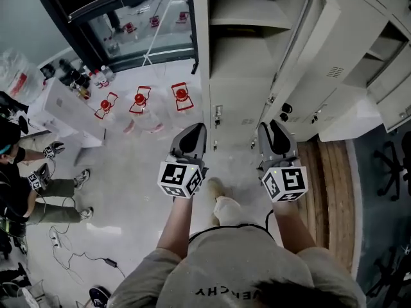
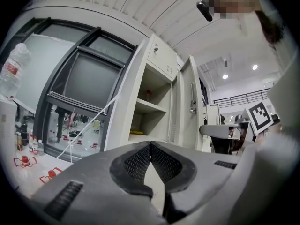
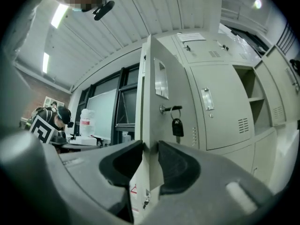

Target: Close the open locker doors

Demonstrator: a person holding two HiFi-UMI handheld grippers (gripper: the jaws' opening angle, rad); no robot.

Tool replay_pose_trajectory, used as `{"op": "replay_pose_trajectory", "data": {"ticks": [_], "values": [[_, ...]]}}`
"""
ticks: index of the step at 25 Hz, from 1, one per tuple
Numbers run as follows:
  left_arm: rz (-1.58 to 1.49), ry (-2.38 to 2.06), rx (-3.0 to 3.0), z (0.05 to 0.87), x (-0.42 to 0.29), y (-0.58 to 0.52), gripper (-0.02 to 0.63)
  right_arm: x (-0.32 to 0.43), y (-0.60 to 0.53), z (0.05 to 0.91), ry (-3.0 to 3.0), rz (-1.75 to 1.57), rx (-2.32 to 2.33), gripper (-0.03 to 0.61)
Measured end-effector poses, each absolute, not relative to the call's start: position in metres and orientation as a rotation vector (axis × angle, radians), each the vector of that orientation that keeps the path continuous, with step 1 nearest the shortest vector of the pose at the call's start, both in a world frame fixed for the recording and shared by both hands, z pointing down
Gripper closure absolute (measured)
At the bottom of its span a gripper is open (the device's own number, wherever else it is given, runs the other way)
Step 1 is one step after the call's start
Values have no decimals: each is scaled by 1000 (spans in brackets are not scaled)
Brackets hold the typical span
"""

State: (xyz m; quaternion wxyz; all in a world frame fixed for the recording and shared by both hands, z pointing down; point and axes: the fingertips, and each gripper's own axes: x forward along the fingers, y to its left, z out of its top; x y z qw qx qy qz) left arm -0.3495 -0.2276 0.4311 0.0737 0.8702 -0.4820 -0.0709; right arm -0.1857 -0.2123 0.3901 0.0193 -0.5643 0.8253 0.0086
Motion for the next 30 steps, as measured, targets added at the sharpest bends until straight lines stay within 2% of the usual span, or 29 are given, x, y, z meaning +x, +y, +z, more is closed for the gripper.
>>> {"op": "replay_pose_trajectory", "data": {"ticks": [14, 30], "values": [[-237, -1458, 2634, 417, -357, -274, 615, -254, -261, 394, 2677, 42, -1621, 486], [-234, -1492, 2604, 423, -370, -317, 615, -289, -311, 398, 2762, 42, -1497, 485]]}}
